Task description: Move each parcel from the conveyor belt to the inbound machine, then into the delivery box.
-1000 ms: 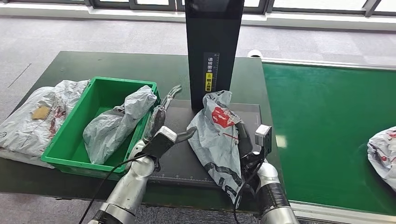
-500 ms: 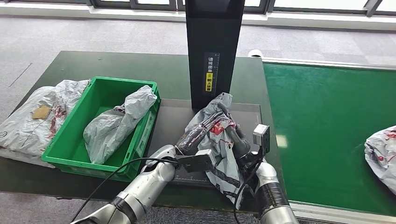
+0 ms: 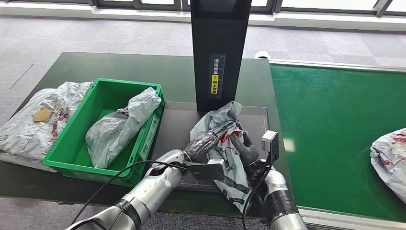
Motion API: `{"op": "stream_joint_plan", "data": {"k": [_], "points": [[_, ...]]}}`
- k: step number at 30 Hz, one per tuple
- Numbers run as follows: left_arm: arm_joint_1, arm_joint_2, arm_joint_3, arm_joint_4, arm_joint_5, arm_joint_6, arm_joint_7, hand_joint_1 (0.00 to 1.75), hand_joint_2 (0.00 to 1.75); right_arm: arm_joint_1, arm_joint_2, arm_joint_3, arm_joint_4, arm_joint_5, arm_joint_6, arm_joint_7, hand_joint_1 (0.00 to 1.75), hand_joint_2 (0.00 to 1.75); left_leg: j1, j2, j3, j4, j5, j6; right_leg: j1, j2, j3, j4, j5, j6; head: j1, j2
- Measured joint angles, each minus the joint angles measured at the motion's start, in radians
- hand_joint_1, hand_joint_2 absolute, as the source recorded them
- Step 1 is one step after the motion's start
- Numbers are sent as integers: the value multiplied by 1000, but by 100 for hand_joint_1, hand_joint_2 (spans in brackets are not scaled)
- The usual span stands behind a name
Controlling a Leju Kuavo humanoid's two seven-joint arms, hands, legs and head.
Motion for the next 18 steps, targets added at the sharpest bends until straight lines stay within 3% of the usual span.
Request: {"op": "stream_joint_plan", "data": {"k": [4,7,13,16,18], "points": [[1,0,-29,2,16,5,7,175,175,5,-7,0,4,-2,-12,1,0,175,0,0,0,0,0,0,0,0,0,0,0,0,0,0],[0,-1,-57,2,30,79,55,175,175,10,-9,0,1,-1,-27,1,0,175,0,0,0,0,0,0,0,0,0,0,0,0,0,0],[1,-16,-106,0,27,501,233,175,175,56,-9,38,-122,26,-97,3,0,175,0,-1,-1,0,0,0,0,-1,0,0,0,0,0,0],[13,-13,-71,-40,-30,627,265,175,175,85,-10,55,-214,27,-123,0,0,175,0,1,0,0,0,0,0,1,-1,0,0,0,0,0],[34,-8,2,-100,-124,655,274,175,175,100,-11,56,-267,27,-135,-1,0,175,0,2,0,0,0,0,0,1,-2,0,0,0,0,0]]}}
